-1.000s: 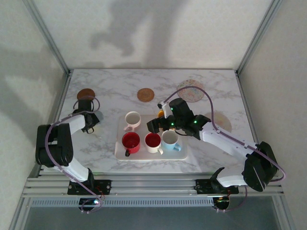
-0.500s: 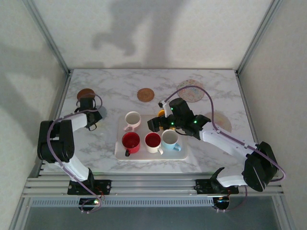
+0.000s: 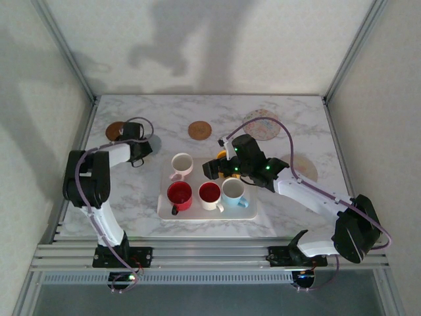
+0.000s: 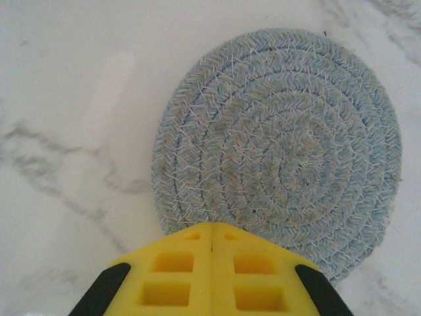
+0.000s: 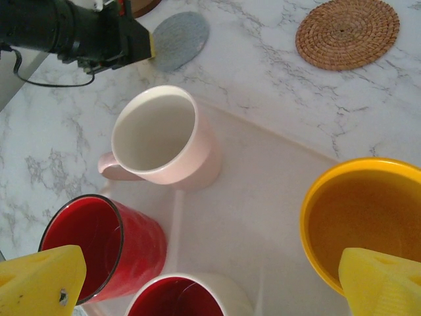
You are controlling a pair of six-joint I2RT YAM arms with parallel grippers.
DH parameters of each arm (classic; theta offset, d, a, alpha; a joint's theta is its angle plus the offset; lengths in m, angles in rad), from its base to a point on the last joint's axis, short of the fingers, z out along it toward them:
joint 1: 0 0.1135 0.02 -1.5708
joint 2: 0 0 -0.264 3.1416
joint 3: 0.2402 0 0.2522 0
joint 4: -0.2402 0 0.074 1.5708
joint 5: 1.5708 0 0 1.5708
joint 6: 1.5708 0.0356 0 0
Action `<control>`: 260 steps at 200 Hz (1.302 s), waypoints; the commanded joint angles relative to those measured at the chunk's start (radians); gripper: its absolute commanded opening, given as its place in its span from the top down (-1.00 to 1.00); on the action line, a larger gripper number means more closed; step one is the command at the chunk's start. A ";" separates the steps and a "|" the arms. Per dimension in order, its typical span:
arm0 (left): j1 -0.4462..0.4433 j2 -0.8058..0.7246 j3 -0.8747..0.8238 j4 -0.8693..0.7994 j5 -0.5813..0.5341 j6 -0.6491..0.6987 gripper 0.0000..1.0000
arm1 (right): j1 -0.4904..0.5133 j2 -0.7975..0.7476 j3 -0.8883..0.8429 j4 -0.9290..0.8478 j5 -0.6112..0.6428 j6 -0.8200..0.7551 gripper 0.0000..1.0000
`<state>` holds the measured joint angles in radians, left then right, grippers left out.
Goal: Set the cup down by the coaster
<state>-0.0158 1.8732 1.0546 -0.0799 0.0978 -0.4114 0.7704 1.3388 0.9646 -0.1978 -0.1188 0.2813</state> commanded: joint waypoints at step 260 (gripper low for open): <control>-0.157 0.308 0.387 -0.278 0.025 0.108 1.00 | 0.007 -0.005 -0.024 0.038 0.128 -0.020 -0.99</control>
<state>-0.1558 2.1715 1.4979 -0.1993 0.1349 -0.3222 0.7704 1.3521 0.9573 -0.1753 -0.0181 0.2737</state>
